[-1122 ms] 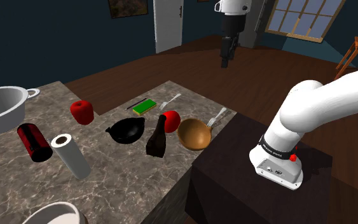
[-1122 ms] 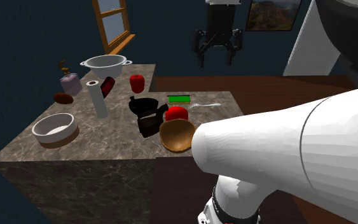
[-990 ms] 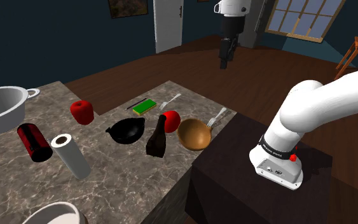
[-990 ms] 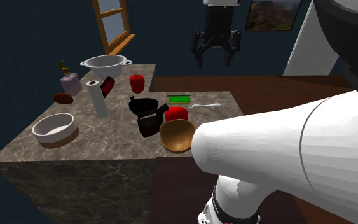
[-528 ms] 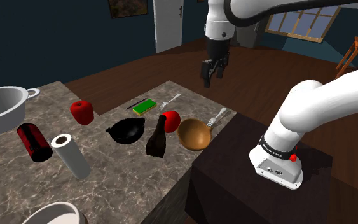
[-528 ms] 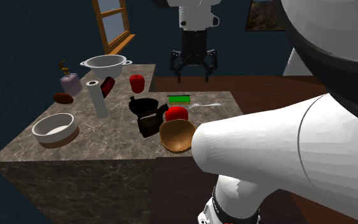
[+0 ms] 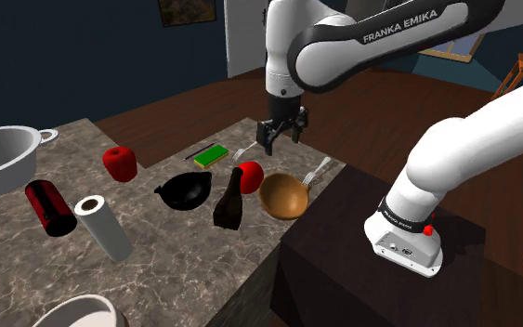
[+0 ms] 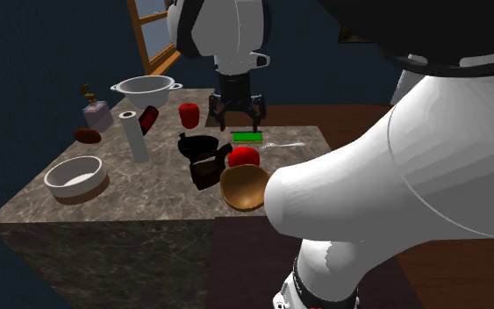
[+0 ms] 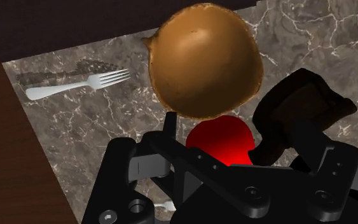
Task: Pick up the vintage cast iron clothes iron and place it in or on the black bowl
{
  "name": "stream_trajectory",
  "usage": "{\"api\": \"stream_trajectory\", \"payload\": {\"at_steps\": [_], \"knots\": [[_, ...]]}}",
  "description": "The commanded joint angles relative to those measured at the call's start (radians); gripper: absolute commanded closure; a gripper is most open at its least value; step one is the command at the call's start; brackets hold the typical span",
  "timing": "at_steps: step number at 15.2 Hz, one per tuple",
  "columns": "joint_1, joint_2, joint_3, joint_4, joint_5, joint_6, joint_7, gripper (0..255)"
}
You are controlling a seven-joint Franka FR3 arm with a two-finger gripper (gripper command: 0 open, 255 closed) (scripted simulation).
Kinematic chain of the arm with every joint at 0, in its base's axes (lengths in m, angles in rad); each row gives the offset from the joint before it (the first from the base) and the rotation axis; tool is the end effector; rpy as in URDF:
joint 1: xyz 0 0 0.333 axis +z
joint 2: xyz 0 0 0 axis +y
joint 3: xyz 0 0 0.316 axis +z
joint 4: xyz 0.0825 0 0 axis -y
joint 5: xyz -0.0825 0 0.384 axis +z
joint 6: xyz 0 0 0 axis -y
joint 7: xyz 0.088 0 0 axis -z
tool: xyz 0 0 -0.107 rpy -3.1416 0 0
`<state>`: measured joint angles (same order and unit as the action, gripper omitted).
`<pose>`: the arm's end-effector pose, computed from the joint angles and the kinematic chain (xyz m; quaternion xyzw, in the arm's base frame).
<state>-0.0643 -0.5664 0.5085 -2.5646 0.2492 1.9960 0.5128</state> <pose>0.3376 0.1765 0.4247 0.9915 -0.1267 -0.0122 0.0281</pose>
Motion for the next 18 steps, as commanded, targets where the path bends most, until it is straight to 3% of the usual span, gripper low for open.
{"api": "stream_trajectory", "payload": {"at_steps": [1,6,10,13,18], "knots": [[-0.027,0.072,0.066,0.018,-0.003,0.067,0.107,0],[-0.130,0.291,0.232,0.089,-0.105,0.221,0.398,0],[-0.222,0.522,0.345,0.179,-0.325,0.304,0.708,0],[-0.212,0.719,0.340,0.271,-0.551,0.315,0.969,0],[-0.167,0.802,0.286,0.281,-0.646,0.354,1.053,0]]}}
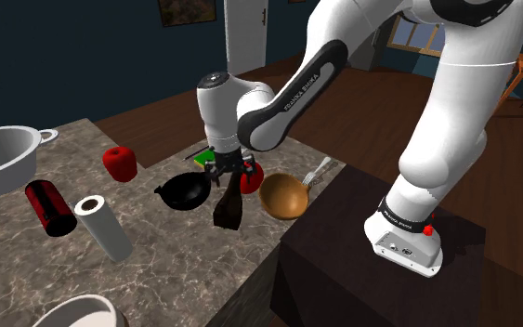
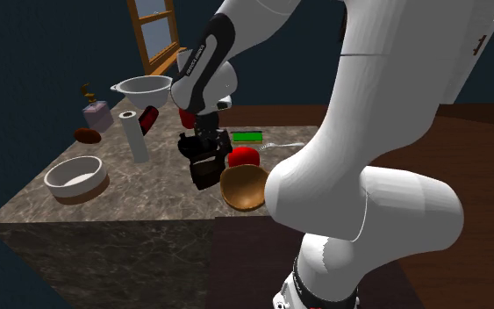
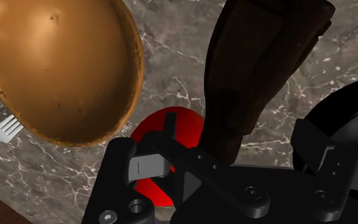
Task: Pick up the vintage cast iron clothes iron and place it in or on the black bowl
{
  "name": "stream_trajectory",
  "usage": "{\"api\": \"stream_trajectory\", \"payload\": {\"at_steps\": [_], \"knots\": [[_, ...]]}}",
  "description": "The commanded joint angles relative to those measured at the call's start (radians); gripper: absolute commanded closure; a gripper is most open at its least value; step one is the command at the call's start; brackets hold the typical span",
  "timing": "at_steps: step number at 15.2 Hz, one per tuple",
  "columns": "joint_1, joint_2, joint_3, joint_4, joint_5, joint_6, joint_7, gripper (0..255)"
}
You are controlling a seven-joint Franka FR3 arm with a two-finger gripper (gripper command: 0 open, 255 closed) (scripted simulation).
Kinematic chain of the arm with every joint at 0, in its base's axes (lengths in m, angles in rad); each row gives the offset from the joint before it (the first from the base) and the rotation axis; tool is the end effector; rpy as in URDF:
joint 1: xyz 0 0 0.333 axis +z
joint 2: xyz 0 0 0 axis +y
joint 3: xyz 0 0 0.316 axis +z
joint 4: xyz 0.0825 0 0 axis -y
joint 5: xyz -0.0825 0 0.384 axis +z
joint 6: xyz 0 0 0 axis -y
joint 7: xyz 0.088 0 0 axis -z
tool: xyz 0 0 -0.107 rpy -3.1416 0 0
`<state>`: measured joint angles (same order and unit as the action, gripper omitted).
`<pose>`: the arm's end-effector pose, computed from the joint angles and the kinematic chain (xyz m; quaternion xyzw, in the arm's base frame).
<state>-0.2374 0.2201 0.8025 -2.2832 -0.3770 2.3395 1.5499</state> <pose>0.4406 0.2752 0.2787 0.9349 -0.3494 0.0254 0.0573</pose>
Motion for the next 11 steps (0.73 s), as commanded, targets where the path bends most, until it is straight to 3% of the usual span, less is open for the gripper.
{"api": "stream_trajectory", "payload": {"at_steps": [1,4,11], "knots": [[0.011,0.028,-0.016,-0.003,-0.035,0.019,0.026,0],[0.024,0.060,-0.037,-0.007,-0.074,0.043,0.053,0],[0.024,0.060,-0.037,-0.007,-0.074,0.043,0.053,0]]}}
